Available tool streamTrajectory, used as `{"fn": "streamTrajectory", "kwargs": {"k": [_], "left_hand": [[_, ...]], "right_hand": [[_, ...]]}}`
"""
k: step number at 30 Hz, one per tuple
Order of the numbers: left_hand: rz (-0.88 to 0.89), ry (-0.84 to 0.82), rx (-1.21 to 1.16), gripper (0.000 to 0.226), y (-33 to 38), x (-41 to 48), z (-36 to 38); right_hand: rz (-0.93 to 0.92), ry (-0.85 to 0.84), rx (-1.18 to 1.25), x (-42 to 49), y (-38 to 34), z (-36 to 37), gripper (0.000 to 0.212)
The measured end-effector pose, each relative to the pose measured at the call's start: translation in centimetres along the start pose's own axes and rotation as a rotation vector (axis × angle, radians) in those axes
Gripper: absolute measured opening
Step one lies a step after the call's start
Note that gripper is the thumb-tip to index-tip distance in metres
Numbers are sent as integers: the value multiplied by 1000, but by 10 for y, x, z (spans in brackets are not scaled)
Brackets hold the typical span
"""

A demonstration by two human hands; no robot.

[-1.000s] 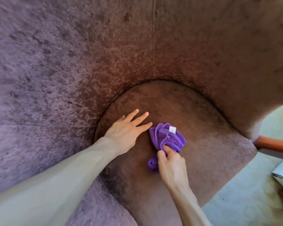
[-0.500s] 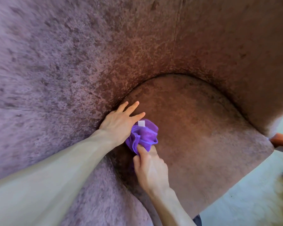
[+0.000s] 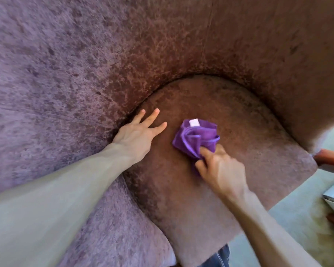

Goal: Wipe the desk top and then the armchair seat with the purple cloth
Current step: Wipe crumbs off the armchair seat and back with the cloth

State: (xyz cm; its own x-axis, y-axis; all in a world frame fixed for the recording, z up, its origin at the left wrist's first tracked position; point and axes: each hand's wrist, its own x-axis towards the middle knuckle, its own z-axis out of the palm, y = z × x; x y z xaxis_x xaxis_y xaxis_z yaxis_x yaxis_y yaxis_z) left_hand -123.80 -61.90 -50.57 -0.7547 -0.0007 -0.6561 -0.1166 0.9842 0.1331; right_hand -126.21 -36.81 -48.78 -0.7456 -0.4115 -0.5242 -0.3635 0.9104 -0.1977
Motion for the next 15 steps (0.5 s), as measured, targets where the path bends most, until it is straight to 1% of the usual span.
{"fn": "streamTrajectory", "kwargs": {"k": [2, 3, 5, 6, 8, 10, 11, 13, 15], "left_hand": [[4, 10, -9, 84, 0, 0, 0], [1, 14, -20, 83, 0, 1, 0], [-9, 18, -44, 82, 2, 2, 1], [-11, 17, -53, 81, 2, 2, 2], [-7, 18, -70, 82, 0, 3, 2], [-2, 28, -83, 82, -3, 5, 2], [-2, 27, -89, 82, -3, 6, 1], [-6, 15, -110, 82, -4, 7, 1], [-3, 10, -126, 82, -4, 8, 1]], "right_hand": [[63, 138, -21, 15, 18, -10, 30], [117, 221, 36, 22, 21, -15, 32], [265, 316, 247, 39, 19, -20, 33], [330, 316, 357, 47, 15, -18, 30], [404, 276, 526, 47, -2, -8, 28], [417, 227, 631, 24, -28, 11, 24], [395, 164, 641, 6, -42, 25, 23], [289, -10, 575, -34, -69, 53, 27], [205, -114, 486, -60, -85, 67, 28]]}}
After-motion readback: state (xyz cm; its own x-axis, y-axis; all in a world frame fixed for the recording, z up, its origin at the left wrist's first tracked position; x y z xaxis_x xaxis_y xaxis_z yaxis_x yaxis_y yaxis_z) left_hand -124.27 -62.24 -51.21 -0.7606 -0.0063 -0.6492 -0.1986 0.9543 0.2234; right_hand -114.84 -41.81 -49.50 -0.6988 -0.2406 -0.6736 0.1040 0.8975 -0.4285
